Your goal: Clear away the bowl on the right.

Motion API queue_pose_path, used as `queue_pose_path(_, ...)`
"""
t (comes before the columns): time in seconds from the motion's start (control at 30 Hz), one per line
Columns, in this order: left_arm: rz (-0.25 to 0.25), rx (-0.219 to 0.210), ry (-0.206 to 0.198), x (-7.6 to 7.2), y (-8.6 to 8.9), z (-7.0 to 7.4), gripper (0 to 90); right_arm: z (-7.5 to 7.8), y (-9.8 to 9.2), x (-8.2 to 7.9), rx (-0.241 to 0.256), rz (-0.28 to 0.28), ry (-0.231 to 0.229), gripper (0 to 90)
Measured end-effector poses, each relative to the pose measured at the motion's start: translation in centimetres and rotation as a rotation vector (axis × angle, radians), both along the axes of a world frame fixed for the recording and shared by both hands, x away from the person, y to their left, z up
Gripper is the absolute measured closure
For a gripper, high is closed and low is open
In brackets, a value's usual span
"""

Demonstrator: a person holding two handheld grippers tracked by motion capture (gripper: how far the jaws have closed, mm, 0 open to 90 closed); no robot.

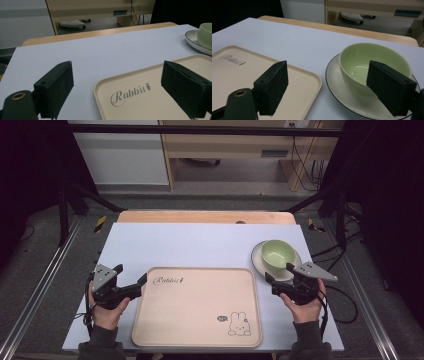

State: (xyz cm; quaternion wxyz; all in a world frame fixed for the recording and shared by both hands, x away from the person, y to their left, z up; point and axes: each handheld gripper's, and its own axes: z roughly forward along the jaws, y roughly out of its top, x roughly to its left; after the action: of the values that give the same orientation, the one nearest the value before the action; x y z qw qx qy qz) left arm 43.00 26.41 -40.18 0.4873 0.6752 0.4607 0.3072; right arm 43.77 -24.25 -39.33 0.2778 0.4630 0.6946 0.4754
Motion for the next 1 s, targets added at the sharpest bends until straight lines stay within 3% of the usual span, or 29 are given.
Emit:
queue_pose_path(0.27,-0.001,0.002,-0.002,0.0,-0.1,-0.1,10.5,0.0,-0.7,1.4,-0.01,-0.054,0.029,20.7)
queue_pose_path(1.0,-0.002,0.005,0.001,0.3,0.0,-0.2,10.6,-0.3,-1.9,3.5,-0.003,-0.109,0.074,21.2)
